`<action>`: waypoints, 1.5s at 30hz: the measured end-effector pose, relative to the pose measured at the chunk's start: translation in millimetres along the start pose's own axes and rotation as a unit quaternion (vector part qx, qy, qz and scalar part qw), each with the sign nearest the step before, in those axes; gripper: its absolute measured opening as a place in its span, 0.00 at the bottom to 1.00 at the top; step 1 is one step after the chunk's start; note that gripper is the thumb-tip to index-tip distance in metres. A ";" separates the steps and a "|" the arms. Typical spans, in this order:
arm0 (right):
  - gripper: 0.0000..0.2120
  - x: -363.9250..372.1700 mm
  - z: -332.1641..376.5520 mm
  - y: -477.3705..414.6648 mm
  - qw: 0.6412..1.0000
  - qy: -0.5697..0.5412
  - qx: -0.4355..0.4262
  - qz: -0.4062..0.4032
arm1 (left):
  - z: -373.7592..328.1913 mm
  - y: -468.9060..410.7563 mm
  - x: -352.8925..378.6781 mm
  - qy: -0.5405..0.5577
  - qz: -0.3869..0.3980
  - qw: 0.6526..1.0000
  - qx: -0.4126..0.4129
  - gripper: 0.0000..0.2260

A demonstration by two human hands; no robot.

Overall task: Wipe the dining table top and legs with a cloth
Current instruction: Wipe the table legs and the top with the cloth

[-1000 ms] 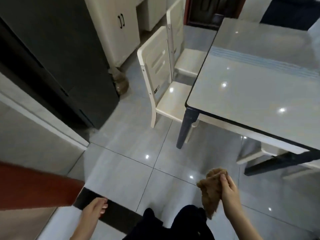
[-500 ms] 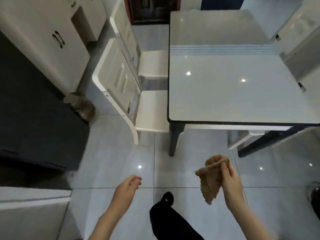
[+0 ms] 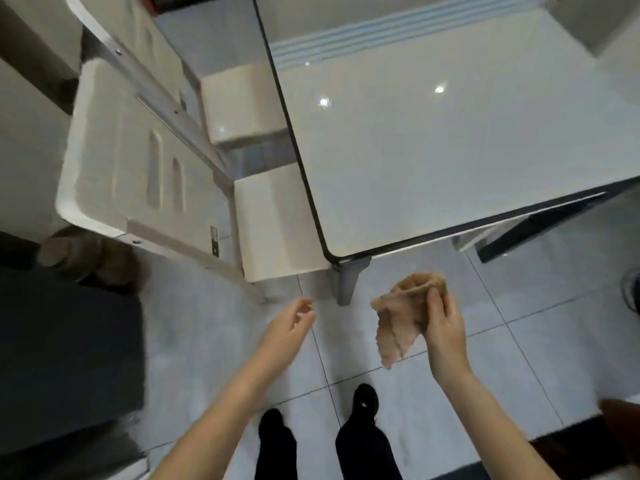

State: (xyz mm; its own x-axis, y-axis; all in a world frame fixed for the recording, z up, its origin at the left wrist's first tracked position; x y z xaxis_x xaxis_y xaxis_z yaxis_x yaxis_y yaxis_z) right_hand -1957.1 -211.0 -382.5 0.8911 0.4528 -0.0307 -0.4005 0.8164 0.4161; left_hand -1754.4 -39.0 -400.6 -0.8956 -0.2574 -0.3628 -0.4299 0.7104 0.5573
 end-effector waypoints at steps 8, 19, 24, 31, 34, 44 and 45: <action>0.12 55.5 -86.4 -52.0 0.989 0.002 -0.059 -0.132 | 37.8 -156.1 16.1 0.112 0.039 0.989 0.086 0.26; 0.25 146.9 -141.5 -162.0 0.838 0.050 -0.425 -0.338 | 60.8 -273.1 46.5 0.225 0.035 0.898 0.378 0.36; 0.25 150.7 -190.4 -188.1 0.746 0.089 -0.561 -0.349 | 62.2 -306.3 60.4 0.332 0.074 0.830 0.442 0.42; 0.22 157.5 -290.1 -222.4 0.652 0.167 -0.656 -0.342 | 70.9 -296.2 68.6 0.326 0.061 0.788 0.519 0.28; 0.23 154.7 -304.2 -222.1 0.661 0.180 -0.649 -0.330 | 74.9 -290.1 71.4 0.338 0.057 0.793 0.503 0.31; 0.22 139.1 -196.8 -193.2 0.703 0.083 -0.642 -0.295 | 81.3 -289.1 68.2 0.372 0.092 0.774 0.504 0.26; 0.23 142.6 -206.1 -194.7 0.705 0.082 -0.638 -0.300 | 81.3 -289.6 68.8 0.372 0.087 0.773 0.506 0.25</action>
State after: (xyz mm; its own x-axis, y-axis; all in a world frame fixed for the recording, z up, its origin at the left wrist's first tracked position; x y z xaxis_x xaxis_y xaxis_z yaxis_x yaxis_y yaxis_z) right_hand -1796.1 -231.5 -655.2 0.9869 -0.1611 -0.0022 0.0780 0.4896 -0.8684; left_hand -1682.2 -209.2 -647.7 -0.9095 -0.1375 0.3923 -0.3227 0.8285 -0.4577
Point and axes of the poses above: each hand's wrist, its own y-axis away from the middle knuckle, its own x-axis out of the palm, z = x × y, the point moved 5 cm from there along -y, towards the middle knuckle, and after that the axes turned 7 degrees about z, right-handed, at the moved point
